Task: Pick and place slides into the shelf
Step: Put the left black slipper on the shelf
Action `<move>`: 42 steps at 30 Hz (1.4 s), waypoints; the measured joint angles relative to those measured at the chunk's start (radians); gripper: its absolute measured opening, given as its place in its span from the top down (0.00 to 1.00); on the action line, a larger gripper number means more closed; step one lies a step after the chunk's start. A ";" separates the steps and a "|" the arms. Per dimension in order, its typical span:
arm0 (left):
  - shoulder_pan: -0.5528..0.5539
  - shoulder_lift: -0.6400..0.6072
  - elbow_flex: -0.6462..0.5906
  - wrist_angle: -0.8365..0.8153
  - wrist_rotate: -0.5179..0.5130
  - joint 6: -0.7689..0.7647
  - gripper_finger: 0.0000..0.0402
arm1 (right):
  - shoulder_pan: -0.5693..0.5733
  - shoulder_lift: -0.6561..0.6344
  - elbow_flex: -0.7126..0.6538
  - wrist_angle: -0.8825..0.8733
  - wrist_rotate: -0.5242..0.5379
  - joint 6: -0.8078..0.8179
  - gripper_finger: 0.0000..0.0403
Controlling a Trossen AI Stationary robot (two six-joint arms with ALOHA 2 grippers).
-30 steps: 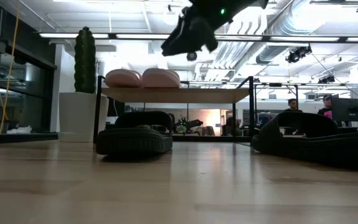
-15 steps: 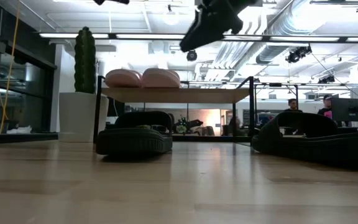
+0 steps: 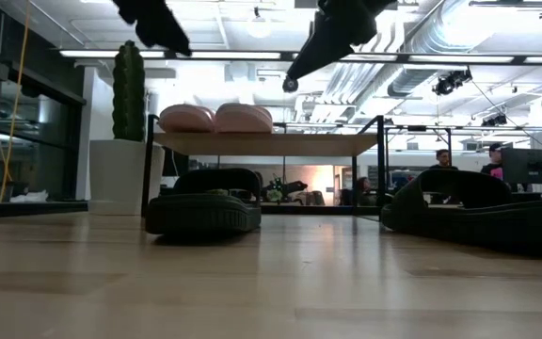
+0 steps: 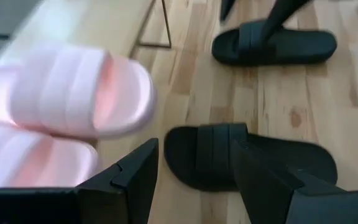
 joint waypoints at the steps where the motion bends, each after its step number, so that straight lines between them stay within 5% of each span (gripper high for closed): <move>1: 0.000 0.000 -0.016 0.003 0.004 -0.011 0.53 | 0.000 0.000 0.000 -0.001 0.012 0.002 0.46; 14: -0.163 0.033 -0.147 0.267 0.062 -0.038 0.53 | -0.003 -0.038 0.000 -0.105 0.190 0.151 0.46; 21: -0.304 0.140 -0.144 0.304 -0.087 -0.012 0.53 | -0.009 -0.105 0.000 -0.103 0.216 0.263 0.46; 32: -0.307 0.252 -0.143 0.339 -0.258 0.015 0.53 | -0.009 -0.128 0.000 -0.114 0.207 0.295 0.46; 42: -0.308 0.351 -0.143 0.346 -0.208 -0.023 0.53 | -0.009 -0.128 0.000 -0.115 0.206 0.286 0.46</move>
